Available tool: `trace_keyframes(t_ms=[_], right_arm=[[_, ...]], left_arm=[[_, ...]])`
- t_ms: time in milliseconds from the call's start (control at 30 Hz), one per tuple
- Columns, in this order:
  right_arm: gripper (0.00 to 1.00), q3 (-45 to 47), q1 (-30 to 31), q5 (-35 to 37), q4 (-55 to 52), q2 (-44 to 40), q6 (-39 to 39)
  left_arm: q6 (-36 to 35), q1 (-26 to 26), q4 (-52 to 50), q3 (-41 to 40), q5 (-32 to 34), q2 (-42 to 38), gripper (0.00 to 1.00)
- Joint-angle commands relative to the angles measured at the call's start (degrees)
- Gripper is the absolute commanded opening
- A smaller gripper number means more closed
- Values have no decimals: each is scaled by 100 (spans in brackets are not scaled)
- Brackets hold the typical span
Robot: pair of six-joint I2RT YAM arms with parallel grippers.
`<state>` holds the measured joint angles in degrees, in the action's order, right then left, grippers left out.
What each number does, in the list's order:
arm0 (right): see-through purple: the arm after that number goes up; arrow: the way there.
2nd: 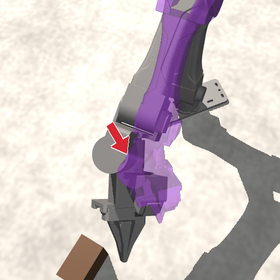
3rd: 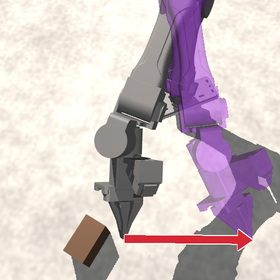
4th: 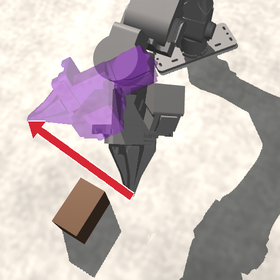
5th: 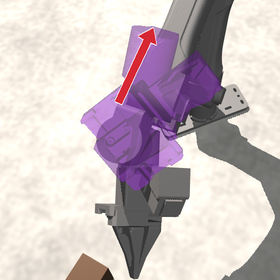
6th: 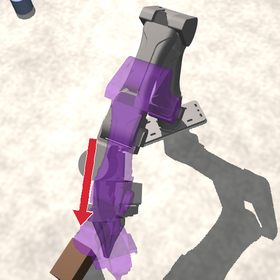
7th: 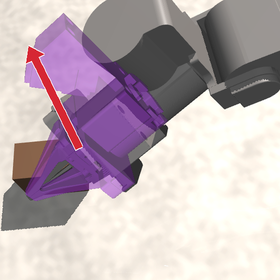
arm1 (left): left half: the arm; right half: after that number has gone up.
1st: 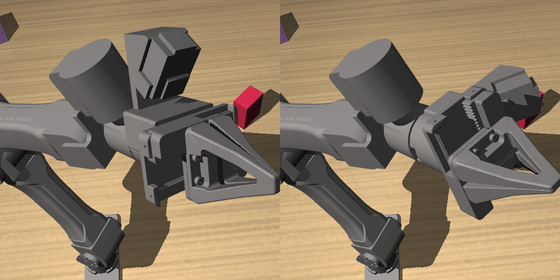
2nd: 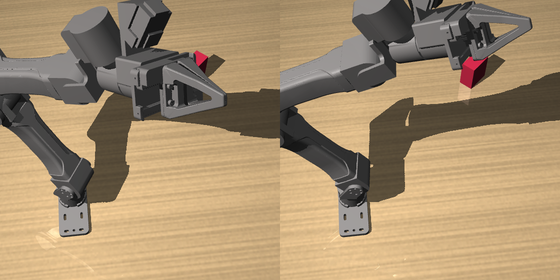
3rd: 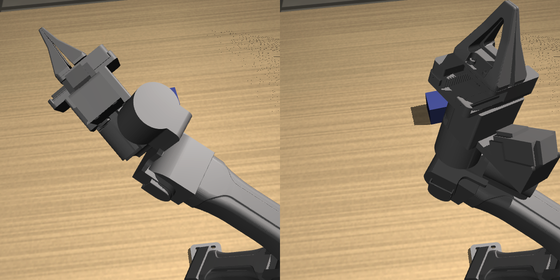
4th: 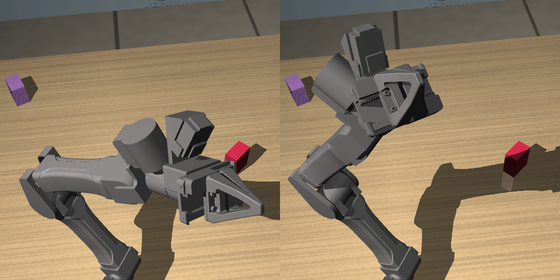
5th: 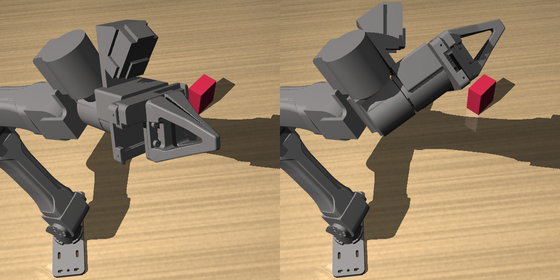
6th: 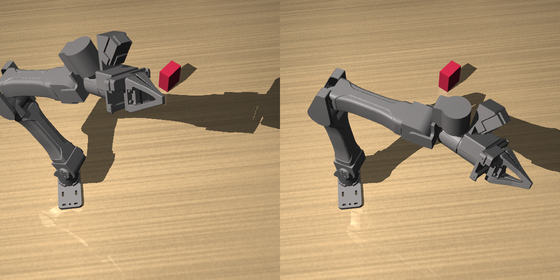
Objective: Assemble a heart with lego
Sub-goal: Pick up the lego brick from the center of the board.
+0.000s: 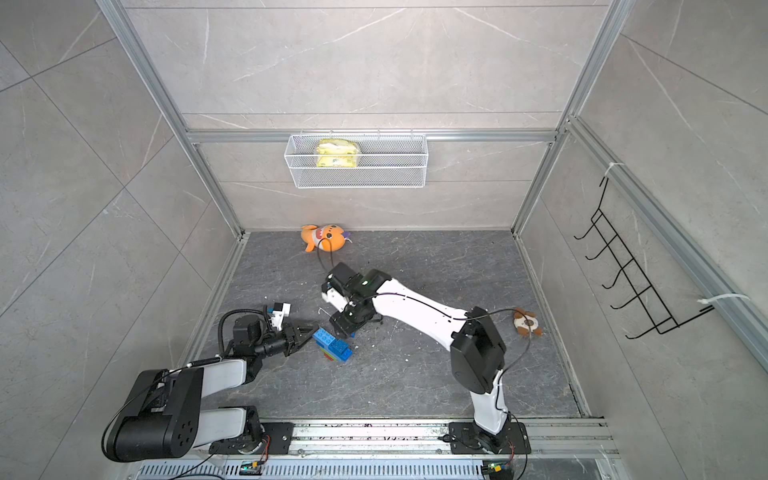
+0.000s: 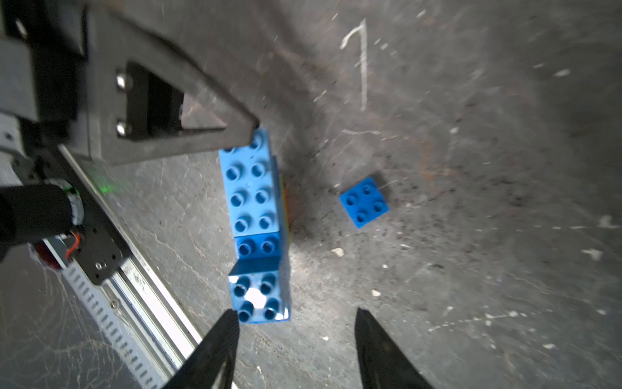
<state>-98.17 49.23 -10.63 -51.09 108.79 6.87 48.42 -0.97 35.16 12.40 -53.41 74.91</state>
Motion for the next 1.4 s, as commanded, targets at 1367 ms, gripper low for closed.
trace_keyframes(t_ms=[1367], right_arm=[[56, 921, -633, 725, 402, 1003, 192]], left_arm=[[-478, -17, -566, 56, 267, -158, 11]])
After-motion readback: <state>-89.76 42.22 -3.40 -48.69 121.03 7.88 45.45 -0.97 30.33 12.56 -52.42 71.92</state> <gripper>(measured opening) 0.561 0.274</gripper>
